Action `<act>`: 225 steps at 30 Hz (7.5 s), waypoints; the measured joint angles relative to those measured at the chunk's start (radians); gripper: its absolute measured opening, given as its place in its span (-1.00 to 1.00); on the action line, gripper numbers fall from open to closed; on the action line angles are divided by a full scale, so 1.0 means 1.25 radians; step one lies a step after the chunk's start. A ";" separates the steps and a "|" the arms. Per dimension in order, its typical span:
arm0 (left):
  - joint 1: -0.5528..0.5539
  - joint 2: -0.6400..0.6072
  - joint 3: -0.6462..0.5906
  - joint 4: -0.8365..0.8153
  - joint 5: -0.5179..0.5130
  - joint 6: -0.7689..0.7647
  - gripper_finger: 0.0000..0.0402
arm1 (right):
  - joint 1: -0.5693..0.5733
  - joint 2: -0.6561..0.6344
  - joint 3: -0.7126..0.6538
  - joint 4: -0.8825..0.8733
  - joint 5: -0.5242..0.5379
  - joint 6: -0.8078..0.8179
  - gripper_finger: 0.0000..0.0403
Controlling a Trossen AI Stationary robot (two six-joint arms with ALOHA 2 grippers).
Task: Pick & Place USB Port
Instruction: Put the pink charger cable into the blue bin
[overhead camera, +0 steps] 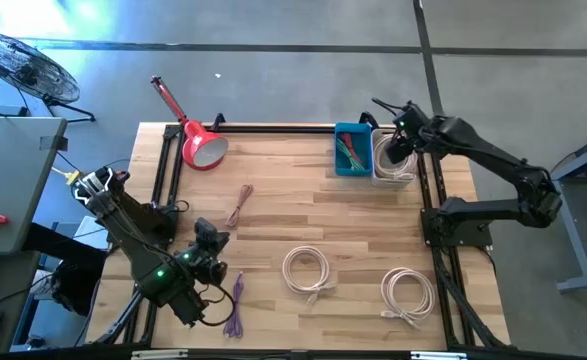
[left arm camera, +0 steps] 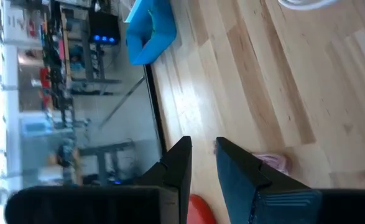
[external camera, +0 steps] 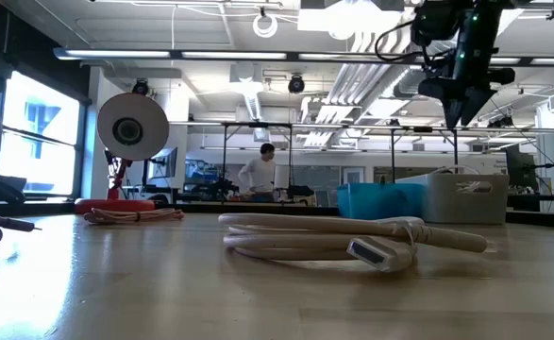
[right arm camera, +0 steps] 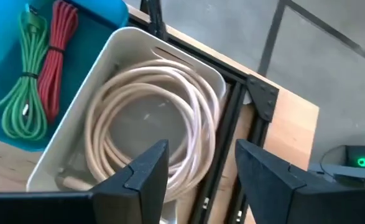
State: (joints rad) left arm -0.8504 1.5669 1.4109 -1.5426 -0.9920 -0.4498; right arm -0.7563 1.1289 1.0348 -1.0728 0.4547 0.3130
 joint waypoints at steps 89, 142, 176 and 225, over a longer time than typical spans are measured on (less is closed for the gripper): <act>0.476 -0.030 -0.144 0.515 0.345 0.200 -0.65 | 0.697 -0.048 -0.002 0.250 0.006 0.079 -0.12; 0.476 -0.030 -0.144 0.591 0.590 0.734 -0.65 | 0.697 -0.048 -0.003 0.233 0.009 0.099 -0.12; 0.477 -0.030 -0.144 0.678 0.583 0.565 -0.65 | 0.697 -0.044 -0.003 0.223 0.011 0.099 -0.12; 0.476 -0.030 -0.143 0.683 0.433 0.479 0.84 | 0.759 0.040 -0.003 0.228 0.035 0.064 -0.12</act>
State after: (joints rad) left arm -0.2557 1.5295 1.2316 -0.6887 -0.4513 0.1493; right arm 0.1928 1.1790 1.0313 -0.7876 0.4990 0.3931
